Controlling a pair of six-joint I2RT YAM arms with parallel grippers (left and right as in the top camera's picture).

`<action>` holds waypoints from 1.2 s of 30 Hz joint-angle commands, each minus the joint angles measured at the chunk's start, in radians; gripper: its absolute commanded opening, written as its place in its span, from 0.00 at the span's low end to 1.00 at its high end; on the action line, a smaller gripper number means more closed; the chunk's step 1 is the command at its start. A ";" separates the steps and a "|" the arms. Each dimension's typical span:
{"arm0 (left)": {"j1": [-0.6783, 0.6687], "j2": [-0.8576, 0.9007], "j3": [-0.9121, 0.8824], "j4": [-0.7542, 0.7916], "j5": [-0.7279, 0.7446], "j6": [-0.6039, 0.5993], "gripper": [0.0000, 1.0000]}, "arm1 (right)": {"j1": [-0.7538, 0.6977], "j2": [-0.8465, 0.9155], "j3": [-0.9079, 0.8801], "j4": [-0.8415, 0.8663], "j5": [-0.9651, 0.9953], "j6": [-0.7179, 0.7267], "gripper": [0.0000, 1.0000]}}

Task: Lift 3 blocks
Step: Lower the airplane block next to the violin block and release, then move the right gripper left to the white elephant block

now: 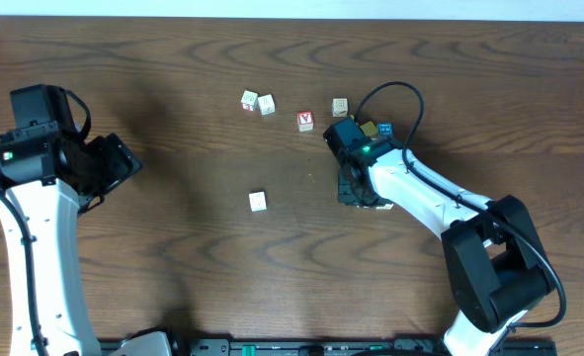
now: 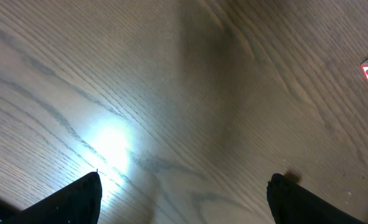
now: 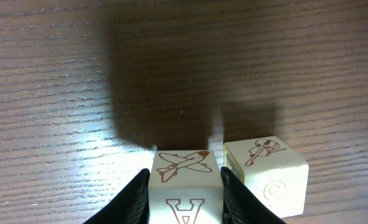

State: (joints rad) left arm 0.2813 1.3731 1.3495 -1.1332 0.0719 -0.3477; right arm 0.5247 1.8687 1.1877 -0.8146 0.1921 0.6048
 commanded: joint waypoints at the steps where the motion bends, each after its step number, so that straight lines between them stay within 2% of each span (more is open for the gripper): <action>1: 0.005 0.002 0.010 -0.003 -0.005 -0.009 0.85 | -0.022 -0.023 -0.007 -0.004 0.021 -0.011 0.34; 16: 0.005 0.002 0.010 -0.003 -0.005 -0.009 0.85 | -0.022 -0.023 0.009 -0.014 0.016 -0.019 0.34; 28: 0.005 0.002 0.010 -0.003 -0.005 -0.009 0.85 | -0.022 -0.023 0.184 -0.171 0.001 -0.072 0.39; 31: 0.005 0.002 0.010 -0.003 -0.005 -0.009 0.85 | -0.021 -0.023 0.201 -0.178 -0.056 -0.072 0.40; 36: 0.005 0.002 0.010 -0.003 -0.005 -0.009 0.85 | -0.011 -0.023 0.200 -0.066 -0.298 -0.105 0.41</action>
State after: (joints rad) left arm 0.2813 1.3731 1.3495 -1.1328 0.0719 -0.3477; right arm 0.5251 1.8687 1.3716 -0.9134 0.0547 0.5354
